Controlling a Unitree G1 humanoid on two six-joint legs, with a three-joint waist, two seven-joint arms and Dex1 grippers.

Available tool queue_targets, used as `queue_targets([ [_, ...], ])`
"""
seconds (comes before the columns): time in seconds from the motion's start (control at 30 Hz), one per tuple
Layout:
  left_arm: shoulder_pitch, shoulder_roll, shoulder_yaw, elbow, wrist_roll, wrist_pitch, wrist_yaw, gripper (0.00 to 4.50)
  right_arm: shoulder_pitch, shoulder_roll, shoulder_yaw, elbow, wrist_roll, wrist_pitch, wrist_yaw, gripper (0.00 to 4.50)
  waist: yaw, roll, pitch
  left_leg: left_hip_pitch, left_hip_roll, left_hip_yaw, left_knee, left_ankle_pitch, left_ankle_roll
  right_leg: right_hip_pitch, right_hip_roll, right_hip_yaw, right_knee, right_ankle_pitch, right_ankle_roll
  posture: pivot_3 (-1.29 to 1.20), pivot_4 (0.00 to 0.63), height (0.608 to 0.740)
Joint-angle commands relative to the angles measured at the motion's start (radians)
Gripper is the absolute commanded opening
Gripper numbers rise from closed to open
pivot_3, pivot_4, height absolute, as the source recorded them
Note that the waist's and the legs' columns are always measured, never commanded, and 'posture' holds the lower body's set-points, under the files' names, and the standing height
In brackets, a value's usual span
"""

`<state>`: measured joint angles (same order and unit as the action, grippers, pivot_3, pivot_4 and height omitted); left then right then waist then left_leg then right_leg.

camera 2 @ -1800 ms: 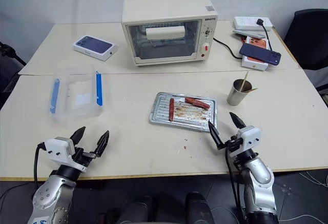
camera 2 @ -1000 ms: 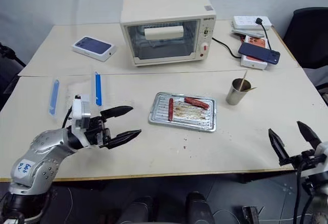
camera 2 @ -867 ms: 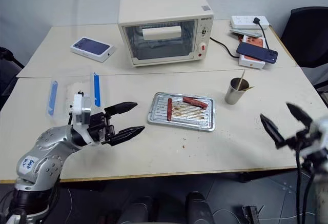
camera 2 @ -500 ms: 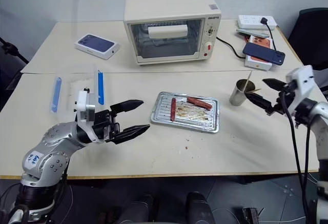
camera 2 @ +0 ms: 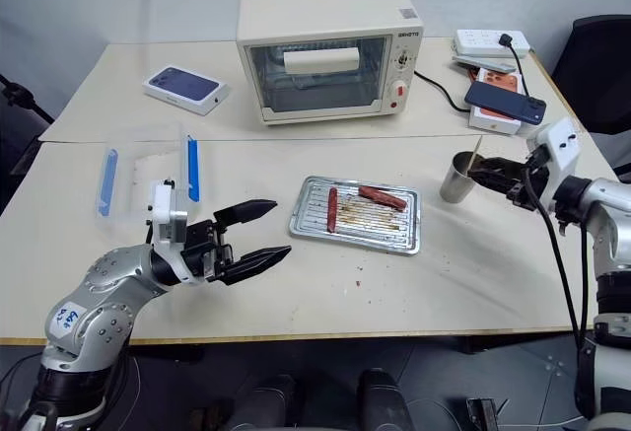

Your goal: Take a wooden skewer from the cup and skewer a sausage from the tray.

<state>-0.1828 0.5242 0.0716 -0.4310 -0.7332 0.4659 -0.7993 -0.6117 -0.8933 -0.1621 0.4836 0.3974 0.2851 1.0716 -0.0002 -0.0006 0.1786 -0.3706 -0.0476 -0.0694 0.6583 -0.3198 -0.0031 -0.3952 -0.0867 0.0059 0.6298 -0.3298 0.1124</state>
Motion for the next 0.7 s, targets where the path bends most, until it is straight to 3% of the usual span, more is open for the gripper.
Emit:
queue_targets([
  [0.03,-0.01,0.004,0.01,-0.037,0.005,-0.017,0.001,4.5,-0.029,-0.004,-0.032,0.005,0.0,-0.017,0.009,0.21,0.0,0.0,0.0,0.0,0.0,0.0,0.0,0.0,0.0,0.0,0.0,0.0,0.0,0.0,0.0,0.0,0.15,0.74],
  [0.07,-0.013,0.005,0.01,-0.035,0.006,-0.017,0.0,4.5,-0.035,-0.009,-0.035,0.006,0.0,-0.015,0.012,0.01,0.0,0.0,0.0,0.0,0.0,0.0,0.0,0.0,0.0,0.0,0.0,0.0,0.0,0.0,0.0,0.0,0.15,0.74],
  [0.2,-0.025,0.002,0.009,-0.021,0.012,-0.02,-0.007,4.5,-0.063,-0.054,-0.054,-0.001,0.012,0.014,0.043,0.01,-0.001,0.0,0.0,0.0,0.0,0.0,0.0,0.0,0.0,0.0,0.0,0.0,0.0,0.0,0.0,0.0,0.15,0.74],
  [0.53,-0.034,0.004,-0.002,0.019,0.003,-0.013,-0.061,4.5,-0.201,-0.258,-0.136,-0.027,0.218,0.357,0.337,0.01,0.002,0.005,0.003,-0.001,0.0,0.0,0.0,-0.001,0.001,0.0,0.0,0.0,-0.001,0.0,0.0,0.0,0.15,0.74],
  [0.7,-0.09,-0.016,0.002,0.023,-0.148,0.119,-0.069,4.5,-0.22,-0.133,-0.189,-0.174,0.468,0.686,0.295,0.01,-0.004,0.004,0.003,0.0,0.002,0.0,0.001,-0.002,0.0,0.001,0.001,0.0,-0.001,0.0,-0.001,0.0,0.15,0.74],
])
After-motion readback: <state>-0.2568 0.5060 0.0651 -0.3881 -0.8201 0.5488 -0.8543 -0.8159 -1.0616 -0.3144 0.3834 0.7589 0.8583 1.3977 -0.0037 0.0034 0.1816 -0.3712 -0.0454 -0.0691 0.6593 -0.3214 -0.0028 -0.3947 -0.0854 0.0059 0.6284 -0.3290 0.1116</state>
